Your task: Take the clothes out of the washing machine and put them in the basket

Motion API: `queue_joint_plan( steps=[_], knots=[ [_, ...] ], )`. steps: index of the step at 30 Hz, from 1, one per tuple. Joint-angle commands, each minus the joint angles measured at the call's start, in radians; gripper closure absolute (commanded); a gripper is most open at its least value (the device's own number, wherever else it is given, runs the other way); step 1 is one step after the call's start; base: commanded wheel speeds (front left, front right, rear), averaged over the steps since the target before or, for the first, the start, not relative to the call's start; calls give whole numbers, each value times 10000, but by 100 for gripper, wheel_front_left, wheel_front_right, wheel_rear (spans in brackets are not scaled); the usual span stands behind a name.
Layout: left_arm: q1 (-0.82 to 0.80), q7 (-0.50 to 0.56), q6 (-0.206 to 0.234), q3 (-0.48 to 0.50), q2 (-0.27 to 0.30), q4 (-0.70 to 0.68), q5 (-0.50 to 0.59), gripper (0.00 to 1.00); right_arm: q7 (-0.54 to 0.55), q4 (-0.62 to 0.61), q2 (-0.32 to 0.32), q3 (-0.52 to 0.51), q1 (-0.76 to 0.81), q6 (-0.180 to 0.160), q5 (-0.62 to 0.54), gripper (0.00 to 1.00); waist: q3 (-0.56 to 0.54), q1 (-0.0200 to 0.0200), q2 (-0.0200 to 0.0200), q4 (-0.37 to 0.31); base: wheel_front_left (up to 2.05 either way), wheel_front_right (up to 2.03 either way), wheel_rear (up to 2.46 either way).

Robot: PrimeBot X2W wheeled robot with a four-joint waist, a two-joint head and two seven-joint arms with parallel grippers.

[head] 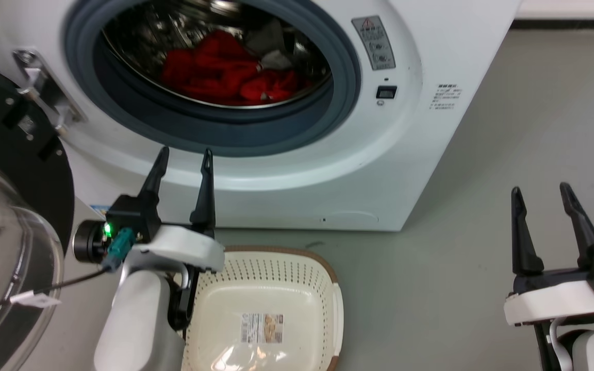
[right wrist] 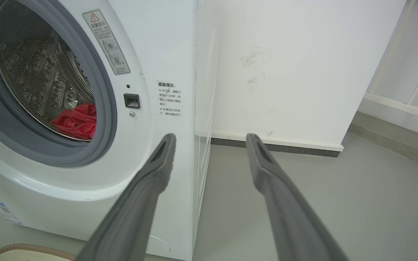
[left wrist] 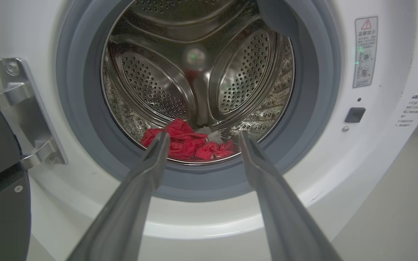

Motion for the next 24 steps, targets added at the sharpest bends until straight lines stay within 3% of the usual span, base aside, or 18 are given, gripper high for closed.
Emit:
queue_joint_plan(
  steps=[1, 14, 24],
  knots=[
    [-266, -22, 30, 49, 7, 76, 10, 0, 26, -110, 16, 37, -196, -3, 67, 0, 524, -1, -1, -93, 0, 0, 0],
    [-2809, -23, 61, 742, 144, 1375, 119, 0, -9, -633, 16, 512, -1089, -5, 252, 0, 2725, -1, -1, -647, 0, 0, 0],
    [-5715, -23, -187, 1067, 648, 3431, -58, 0, -267, -348, 16, 1080, -1739, -5, 570, 0, 3982, -1, -1, -1299, 0, 0, 0]
  ],
)
